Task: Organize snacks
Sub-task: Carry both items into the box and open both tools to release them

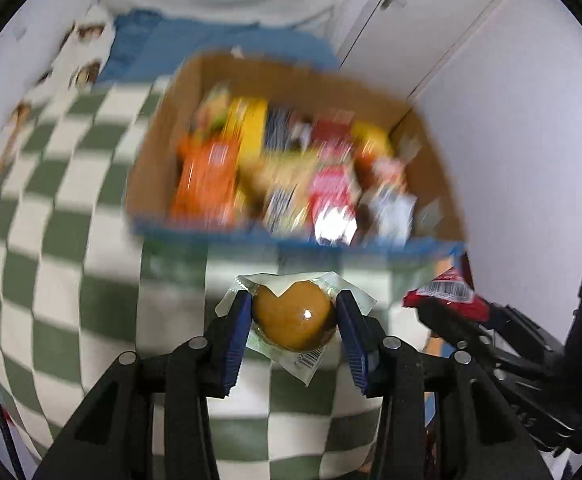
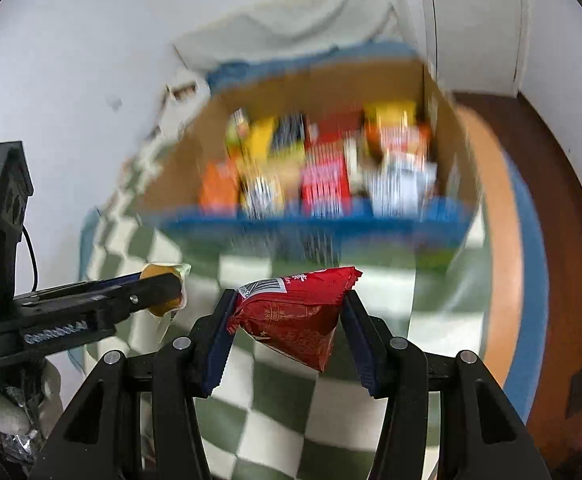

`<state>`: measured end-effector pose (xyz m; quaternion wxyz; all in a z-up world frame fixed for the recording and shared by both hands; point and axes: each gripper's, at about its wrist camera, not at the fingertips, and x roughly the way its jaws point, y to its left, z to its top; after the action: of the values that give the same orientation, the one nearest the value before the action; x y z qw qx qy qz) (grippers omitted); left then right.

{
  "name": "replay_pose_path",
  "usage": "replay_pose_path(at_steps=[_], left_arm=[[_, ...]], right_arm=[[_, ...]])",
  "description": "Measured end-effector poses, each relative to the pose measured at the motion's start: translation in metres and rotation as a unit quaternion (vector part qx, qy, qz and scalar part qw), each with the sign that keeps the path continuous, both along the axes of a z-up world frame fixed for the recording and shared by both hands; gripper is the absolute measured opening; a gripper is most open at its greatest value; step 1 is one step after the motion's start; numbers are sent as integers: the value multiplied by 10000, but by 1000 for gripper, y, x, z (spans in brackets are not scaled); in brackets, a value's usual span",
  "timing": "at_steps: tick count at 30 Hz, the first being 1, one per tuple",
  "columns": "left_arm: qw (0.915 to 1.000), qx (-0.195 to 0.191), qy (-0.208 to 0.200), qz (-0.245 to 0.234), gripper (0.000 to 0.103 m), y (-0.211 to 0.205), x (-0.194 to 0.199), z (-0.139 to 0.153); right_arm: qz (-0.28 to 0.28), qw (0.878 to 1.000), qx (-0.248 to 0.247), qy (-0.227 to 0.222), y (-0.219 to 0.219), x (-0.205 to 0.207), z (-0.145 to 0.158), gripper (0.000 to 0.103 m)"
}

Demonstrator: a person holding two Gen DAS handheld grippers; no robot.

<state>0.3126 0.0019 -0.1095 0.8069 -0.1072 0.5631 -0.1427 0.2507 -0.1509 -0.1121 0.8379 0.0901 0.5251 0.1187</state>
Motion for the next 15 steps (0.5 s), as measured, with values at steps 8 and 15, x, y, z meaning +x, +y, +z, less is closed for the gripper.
replay_pose_path(at_steps=[8,15], left_arm=[[9986,525,-59,67,41,-10,83,11],[9956,705,615,21,42,-8,116,-36]], right_arm=[[-249,9995,111,-133,-26,78,26,55],[-138,9983,-15,560,-24,118,-11,56]])
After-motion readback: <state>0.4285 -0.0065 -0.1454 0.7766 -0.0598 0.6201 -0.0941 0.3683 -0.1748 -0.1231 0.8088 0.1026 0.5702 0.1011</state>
